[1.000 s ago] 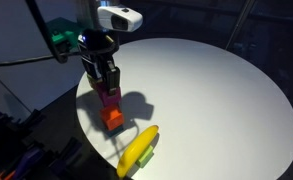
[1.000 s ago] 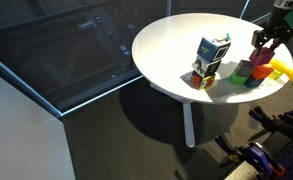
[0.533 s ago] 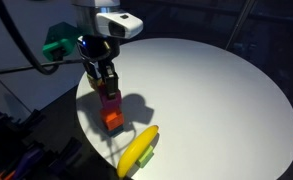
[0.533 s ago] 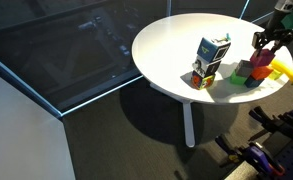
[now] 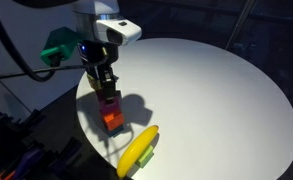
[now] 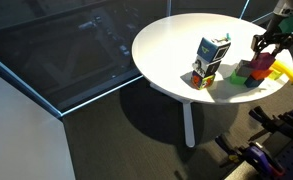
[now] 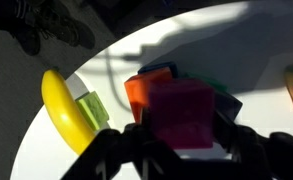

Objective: Pick up the pink block and put it on the orange block

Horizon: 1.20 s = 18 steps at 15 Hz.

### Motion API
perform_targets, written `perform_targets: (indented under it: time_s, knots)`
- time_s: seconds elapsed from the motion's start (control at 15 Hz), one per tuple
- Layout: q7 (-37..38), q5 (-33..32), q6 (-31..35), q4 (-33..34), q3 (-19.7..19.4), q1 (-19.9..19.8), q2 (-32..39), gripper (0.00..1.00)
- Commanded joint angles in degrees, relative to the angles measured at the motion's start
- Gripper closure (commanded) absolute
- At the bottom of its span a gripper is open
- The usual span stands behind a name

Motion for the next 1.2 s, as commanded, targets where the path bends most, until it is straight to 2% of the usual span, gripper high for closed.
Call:
perform_targets:
  time_s: [0.0, 0.07, 1.13]
  knots:
    - [0.52, 0.01, 1.70, -0.79, -0.02, -0.17, -0.16, 0.04]
    - [0.43, -0.02, 1.86, -0.86, -0.02, -0.16, -0.11, 0.00]
    - [-1.15, -0.66, -3.99, -0.72, 1.13, 0.35, -5.23, 0.00]
